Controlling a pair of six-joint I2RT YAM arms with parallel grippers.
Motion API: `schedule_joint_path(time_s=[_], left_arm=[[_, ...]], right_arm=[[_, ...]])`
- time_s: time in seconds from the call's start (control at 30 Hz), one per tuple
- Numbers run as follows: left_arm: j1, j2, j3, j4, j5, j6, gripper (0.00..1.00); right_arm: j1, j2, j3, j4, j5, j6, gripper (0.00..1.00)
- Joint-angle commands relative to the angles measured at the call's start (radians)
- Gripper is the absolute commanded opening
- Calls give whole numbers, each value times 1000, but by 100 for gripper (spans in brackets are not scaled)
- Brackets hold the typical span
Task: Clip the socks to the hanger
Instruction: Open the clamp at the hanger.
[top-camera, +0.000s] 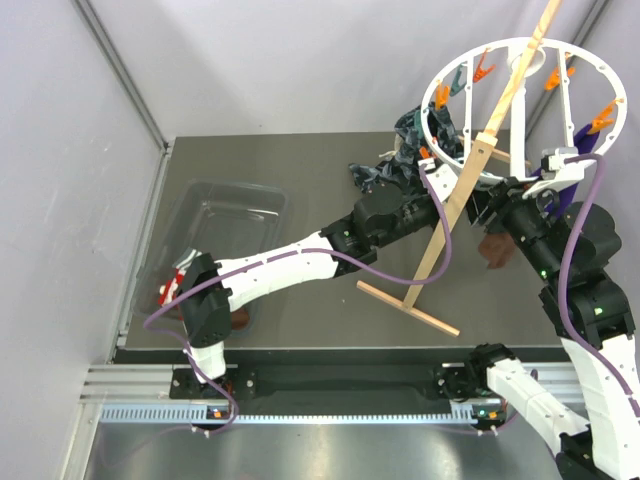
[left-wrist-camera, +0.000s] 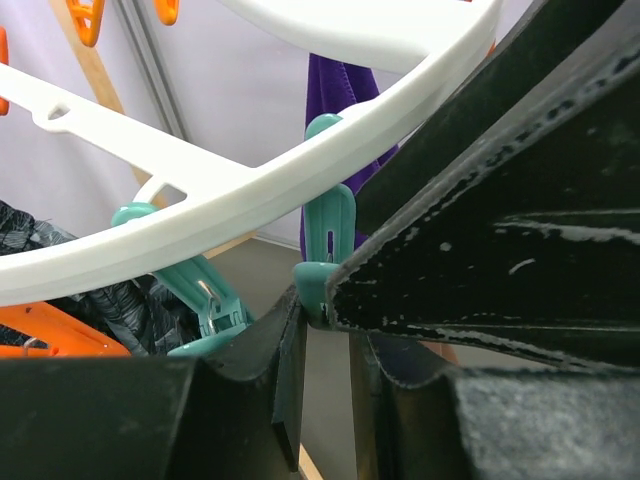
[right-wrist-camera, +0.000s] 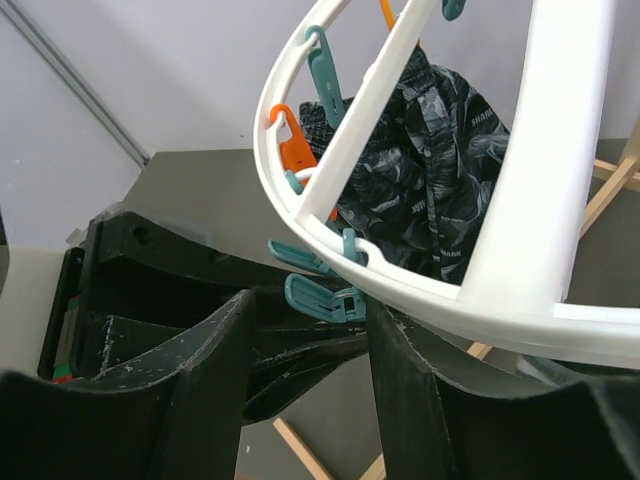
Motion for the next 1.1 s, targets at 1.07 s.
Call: schedule_joint_path(time_s=[1.07], left_arm=[[-40,-42,48,-38,23,44,9]], right_arm=[[6,38,-34,148,53,-26,28]])
